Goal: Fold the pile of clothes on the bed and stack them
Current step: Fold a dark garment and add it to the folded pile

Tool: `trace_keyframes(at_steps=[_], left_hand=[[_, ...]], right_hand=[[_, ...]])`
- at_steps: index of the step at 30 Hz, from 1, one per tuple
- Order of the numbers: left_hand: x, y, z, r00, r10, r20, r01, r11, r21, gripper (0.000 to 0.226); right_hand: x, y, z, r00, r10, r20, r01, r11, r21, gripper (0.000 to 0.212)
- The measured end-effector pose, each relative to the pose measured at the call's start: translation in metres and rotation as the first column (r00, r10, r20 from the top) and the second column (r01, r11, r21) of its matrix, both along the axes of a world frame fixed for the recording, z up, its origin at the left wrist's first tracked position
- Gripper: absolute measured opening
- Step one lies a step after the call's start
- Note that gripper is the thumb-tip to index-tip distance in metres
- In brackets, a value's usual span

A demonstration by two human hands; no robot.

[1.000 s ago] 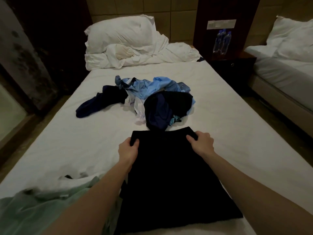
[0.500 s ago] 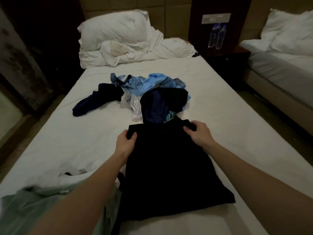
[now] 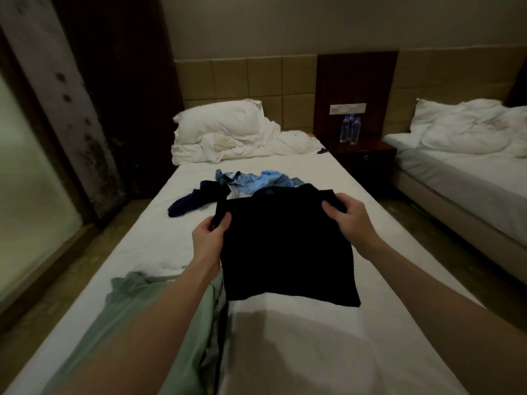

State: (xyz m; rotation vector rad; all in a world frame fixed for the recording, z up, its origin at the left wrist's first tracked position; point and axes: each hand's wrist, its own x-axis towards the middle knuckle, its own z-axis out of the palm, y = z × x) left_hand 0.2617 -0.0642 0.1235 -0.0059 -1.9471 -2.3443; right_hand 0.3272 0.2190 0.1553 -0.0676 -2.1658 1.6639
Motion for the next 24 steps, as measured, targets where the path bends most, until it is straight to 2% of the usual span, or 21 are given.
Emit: trace_keyframes(at_steps=[5, 10, 13, 16, 21, 24], left_hand=[[0.06, -0.016, 0.03, 0.998, 0.012, -0.066, -0.005, 0.995, 0.102, 0.015], [0.103, -0.053, 0.067, 0.99, 0.02, -0.143, -0.007, 0.996, 0.086, 0.027], [0.124, -0.081, 0.092, 0.981, 0.023, -0.191, -0.008, 0.997, 0.079, 0.021], [0.134, -0.116, 0.104, 0.974, 0.092, -0.205, -0.087, 0.996, 0.032, 0.02], [0.127, -0.186, 0.092, 0.955, 0.242, -0.171, -0.256, 0.965, -0.065, 0.027], [0.111, -0.226, 0.078, 0.953, 0.279, -0.119, -0.291, 0.952, -0.098, 0.011]], right_hand=[[0.059, -0.025, 0.034, 0.998, 0.016, -0.055, -0.02, 0.997, -0.073, 0.015], [0.102, -0.06, 0.064, 0.99, 0.039, -0.133, -0.056, 0.99, -0.129, 0.013], [0.116, -0.087, 0.08, 0.983, 0.065, -0.169, -0.095, 0.98, -0.175, 0.011], [0.116, -0.122, 0.081, 0.979, 0.081, -0.188, -0.124, 0.966, -0.229, 0.008], [0.082, -0.189, 0.048, 0.975, 0.218, -0.053, -0.223, 0.921, -0.321, 0.01], [0.053, -0.227, 0.021, 0.961, 0.276, 0.013, -0.255, 0.904, -0.344, 0.011]])
